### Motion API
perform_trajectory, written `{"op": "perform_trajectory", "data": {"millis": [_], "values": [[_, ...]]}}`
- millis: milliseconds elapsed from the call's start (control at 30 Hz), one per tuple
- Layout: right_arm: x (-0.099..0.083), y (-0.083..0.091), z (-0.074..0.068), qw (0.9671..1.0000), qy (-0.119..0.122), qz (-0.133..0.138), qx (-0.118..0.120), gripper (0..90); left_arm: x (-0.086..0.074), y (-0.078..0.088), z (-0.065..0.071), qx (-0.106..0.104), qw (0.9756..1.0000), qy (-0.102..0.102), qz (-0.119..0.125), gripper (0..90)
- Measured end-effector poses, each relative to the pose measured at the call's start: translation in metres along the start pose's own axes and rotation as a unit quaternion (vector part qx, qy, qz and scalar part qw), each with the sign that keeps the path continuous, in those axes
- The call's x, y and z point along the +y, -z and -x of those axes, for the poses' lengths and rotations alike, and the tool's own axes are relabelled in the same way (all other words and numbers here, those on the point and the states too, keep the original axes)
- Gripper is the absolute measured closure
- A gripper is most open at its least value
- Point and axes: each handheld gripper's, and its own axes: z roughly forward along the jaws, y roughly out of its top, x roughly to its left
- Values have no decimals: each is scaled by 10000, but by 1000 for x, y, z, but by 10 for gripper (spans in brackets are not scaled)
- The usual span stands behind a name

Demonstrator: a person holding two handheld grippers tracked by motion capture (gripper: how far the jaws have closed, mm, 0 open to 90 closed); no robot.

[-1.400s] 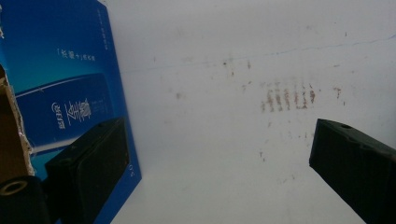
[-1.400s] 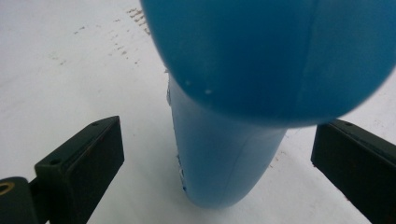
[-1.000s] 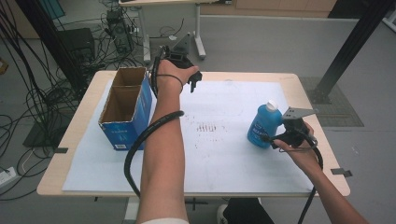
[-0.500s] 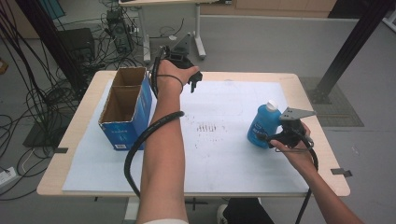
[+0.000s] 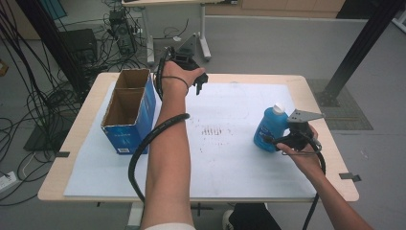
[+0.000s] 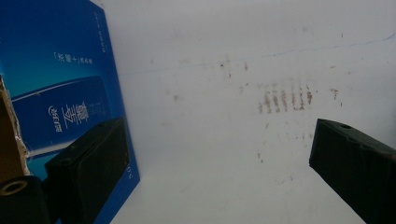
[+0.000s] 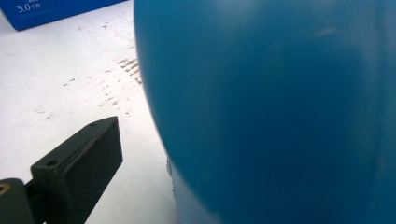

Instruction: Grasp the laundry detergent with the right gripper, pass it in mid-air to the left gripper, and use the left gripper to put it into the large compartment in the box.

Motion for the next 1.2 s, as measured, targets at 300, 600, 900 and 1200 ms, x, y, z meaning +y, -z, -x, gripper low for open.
{"op": "perform_trajectory", "data": {"millis": [300,600,900,1200], "values": [[2,0,-3,10000,60,21,-33,12,-1,-3,-1,-15,10000,-1,2,55],[2,0,-4,9999,75,36,-67,12,-1,-1,-2,-17,10000,11,26,55],[3,-1,-5,9999,103,52,-66,12,-1,-1,-3,-12,10000,22,34,55],[4,-1,-5,9999,90,78,-80,12,-1,1,-4,-5,10000,21,44,55]]}}
